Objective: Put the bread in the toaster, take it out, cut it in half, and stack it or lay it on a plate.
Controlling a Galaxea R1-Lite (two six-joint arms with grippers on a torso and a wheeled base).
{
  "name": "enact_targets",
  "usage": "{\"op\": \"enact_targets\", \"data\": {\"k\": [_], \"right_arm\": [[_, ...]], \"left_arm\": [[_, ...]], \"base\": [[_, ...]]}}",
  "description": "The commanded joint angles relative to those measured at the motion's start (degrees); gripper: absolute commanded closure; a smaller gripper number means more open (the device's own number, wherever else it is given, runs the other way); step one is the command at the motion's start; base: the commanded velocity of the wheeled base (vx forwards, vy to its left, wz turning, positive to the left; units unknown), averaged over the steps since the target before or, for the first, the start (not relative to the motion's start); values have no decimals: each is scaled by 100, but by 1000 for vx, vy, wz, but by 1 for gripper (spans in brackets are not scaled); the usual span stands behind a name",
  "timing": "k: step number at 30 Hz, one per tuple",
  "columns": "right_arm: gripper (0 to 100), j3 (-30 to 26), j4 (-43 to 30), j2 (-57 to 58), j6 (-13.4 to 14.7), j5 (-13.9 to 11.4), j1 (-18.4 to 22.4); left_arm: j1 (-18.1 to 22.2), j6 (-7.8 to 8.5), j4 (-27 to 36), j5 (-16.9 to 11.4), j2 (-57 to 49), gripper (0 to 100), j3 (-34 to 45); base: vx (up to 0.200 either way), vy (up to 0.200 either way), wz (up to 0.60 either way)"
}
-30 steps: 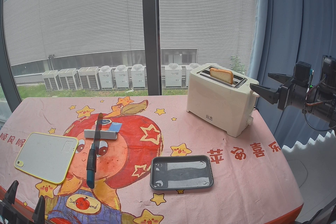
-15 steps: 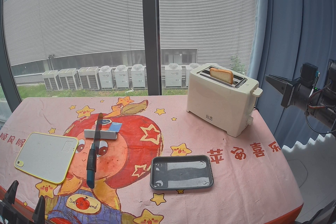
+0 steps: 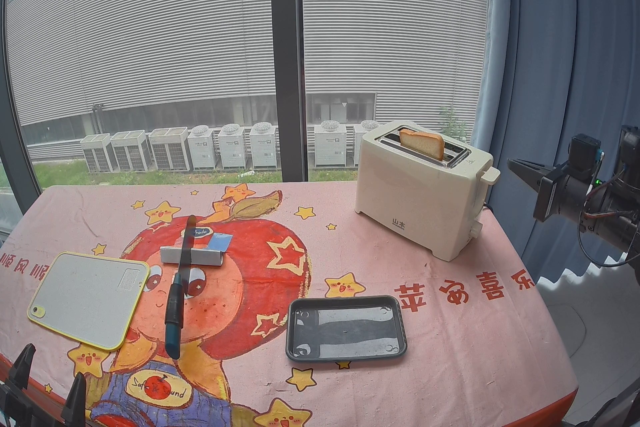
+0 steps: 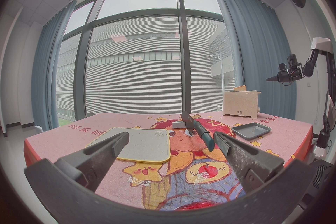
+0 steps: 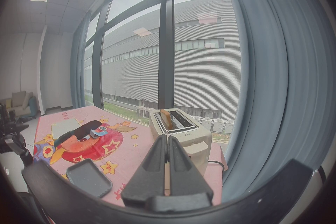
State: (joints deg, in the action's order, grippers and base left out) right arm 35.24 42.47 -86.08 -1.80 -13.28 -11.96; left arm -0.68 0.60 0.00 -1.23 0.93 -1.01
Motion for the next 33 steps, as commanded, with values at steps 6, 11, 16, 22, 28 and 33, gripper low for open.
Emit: {"op": "enact_targets", "data": {"k": [6,11,16,22,28,33], "right_arm": [[100,-88,833,-797,-118,-237,537],[100,-53,1307,-1192,-110,-536,704],[100,-17,1747,-1412,-92,-597,704],[100,18,2327,-1807,-110,-738,765],[100,114,2441,-1983,-118,-703,748],[100,53,2450,-2001,-127,-703,712]], "left_arm": [[-2,2,0,0,-40,0,92],[-2,2,0,0,-40,0,92],[-2,2,0,0,-40,0,92],[-2,2,0,0,-31,0,92],[-2,2,0,0,-40,0,92],[-2,2,0,0,-40,0,92]], "base": [[0,0,0],[0,0,0],[0,0,0],[0,0,0],[0,0,0],[0,0,0]]}}
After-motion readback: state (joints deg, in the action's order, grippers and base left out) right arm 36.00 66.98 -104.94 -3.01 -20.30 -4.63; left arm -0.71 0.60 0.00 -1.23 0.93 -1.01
